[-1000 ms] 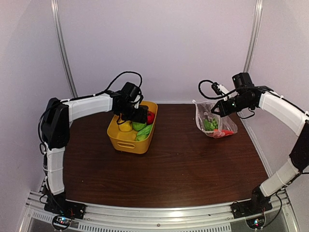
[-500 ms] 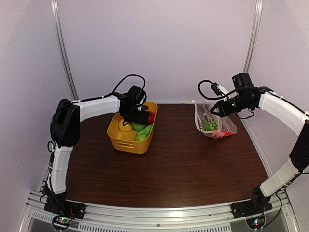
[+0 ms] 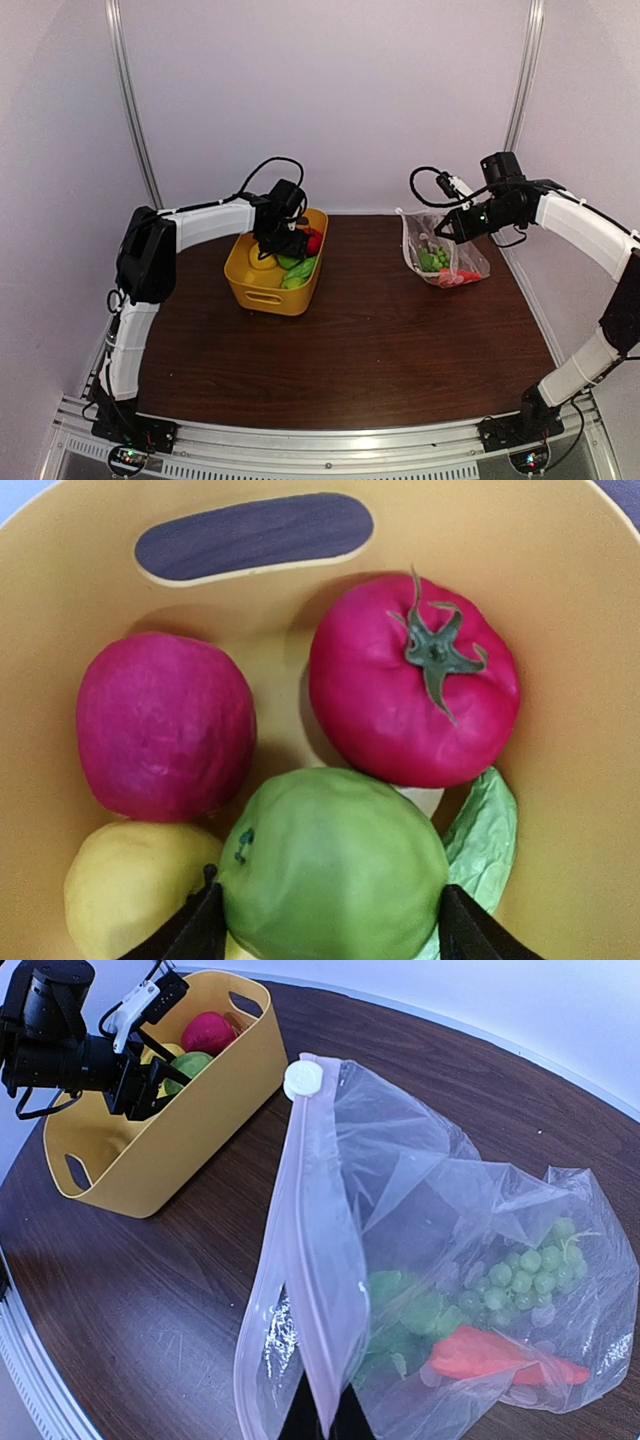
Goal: Place the food in the zip-top bag and seal the zipper
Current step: Pick up the fake fruit from the bin.
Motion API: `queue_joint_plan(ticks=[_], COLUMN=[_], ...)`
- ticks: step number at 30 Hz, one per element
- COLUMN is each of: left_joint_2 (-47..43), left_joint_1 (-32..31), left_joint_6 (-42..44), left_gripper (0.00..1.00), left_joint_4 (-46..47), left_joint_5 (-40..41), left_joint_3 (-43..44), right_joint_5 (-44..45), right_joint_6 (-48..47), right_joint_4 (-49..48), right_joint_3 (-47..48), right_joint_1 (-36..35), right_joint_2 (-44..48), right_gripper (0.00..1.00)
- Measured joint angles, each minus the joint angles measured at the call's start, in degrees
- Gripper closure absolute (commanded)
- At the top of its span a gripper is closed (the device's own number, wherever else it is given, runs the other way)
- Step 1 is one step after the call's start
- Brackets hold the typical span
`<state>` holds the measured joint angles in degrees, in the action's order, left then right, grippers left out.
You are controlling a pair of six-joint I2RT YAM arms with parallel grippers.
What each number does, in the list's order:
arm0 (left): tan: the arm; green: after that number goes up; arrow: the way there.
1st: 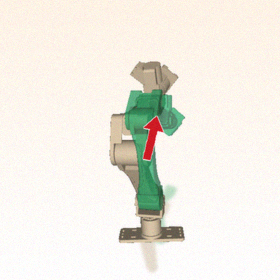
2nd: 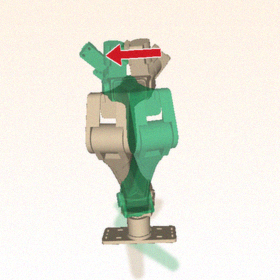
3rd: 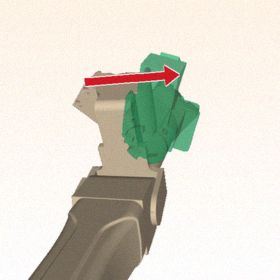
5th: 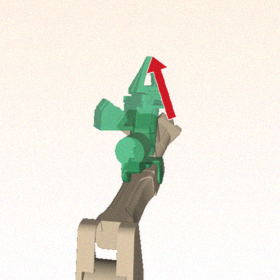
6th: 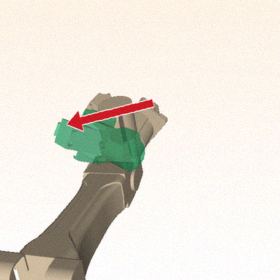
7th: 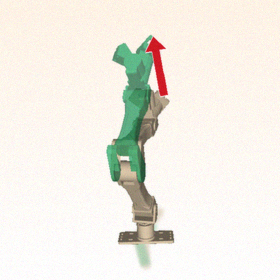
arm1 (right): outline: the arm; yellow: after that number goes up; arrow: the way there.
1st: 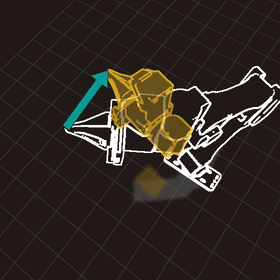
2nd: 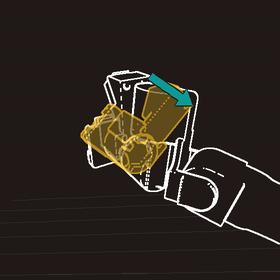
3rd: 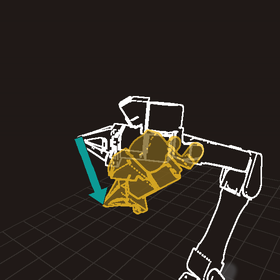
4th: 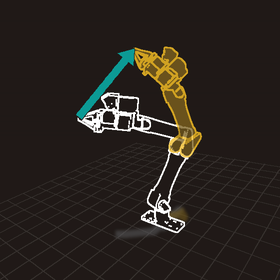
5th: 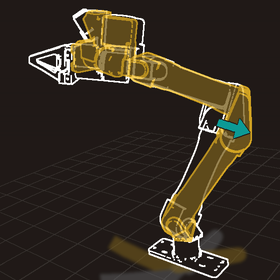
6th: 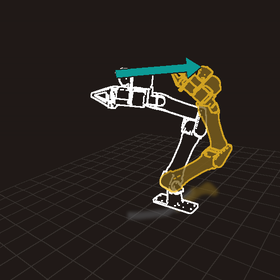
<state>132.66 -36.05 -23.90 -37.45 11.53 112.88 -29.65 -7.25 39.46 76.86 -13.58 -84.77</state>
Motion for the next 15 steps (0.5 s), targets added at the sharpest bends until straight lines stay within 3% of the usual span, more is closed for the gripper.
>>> queue_joint_plan(ticks=[5, 15], left_joint_2=[-0.07, -5.90], left_joint_1=[0.04, 0.13], left_joint_6=[0.02, -0.11], left_gripper=[0.41, 0.46], left_joint_4=[0.09, 0.57], left_joint_5=[-0.87, -3.30], left_joint_3=[0.11, -5.62], right_joint_5=[0.00, 0.07], right_joint_6=[0.00, -0.07], right_joint_4=[-0.04, -0.04], right_joint_3=[-0.42, -0.42], right_joint_1=[0.00, 0.00], right_joint_2=[0.02, 1.49], right_gripper=[1.00, 1.00])
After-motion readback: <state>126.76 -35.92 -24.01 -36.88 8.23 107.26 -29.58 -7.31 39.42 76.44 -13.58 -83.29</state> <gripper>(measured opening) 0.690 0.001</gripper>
